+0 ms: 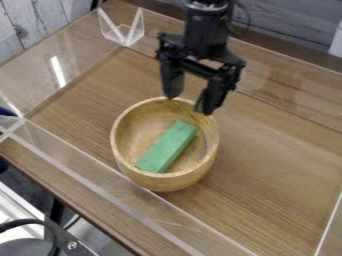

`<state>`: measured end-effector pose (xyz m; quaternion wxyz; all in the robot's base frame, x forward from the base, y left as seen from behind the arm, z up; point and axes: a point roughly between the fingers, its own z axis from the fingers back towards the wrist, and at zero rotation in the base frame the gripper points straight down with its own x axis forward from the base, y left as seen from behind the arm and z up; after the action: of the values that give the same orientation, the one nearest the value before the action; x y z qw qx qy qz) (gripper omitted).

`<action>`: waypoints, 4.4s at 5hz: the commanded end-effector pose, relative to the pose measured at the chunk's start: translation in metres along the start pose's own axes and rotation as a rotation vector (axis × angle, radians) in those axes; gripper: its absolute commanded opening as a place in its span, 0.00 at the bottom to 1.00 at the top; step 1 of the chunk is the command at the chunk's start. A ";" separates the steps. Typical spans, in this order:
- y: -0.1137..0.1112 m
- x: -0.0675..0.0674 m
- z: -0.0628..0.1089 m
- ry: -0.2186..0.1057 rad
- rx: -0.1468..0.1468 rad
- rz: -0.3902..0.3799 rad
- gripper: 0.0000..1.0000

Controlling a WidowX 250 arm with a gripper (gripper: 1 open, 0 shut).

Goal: Remove the green block from inside the brown bowl and put it on the table

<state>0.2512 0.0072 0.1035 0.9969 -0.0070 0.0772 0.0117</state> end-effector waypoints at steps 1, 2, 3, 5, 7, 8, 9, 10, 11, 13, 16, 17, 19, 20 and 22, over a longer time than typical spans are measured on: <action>0.006 -0.012 0.003 -0.068 0.001 0.012 1.00; 0.016 -0.025 -0.009 -0.017 0.025 -0.005 1.00; 0.021 -0.032 -0.025 0.034 0.040 -0.019 1.00; 0.010 -0.038 -0.026 0.071 0.006 -0.002 0.00; 0.011 -0.042 -0.030 0.095 0.021 0.012 1.00; 0.015 -0.045 -0.033 0.101 0.048 0.016 1.00; 0.013 -0.050 -0.025 0.072 0.041 0.008 1.00; 0.009 -0.055 -0.020 0.038 0.034 -0.008 1.00; -0.001 -0.055 -0.017 0.039 0.004 -0.011 1.00; -0.008 -0.047 -0.016 0.061 -0.013 0.001 1.00; -0.011 -0.042 -0.032 0.041 0.051 0.005 1.00; -0.001 -0.043 -0.028 0.004 0.067 -0.012 1.00; 0.007 -0.043 -0.034 -0.018 0.055 -0.018 1.00; 0.010 -0.042 -0.050 -0.011 0.029 -0.011 1.00; 0.009 -0.037 -0.060 0.010 0.010 -0.030 0.00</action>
<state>0.1981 0.0124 0.0445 0.9952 -0.0030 0.0980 0.0005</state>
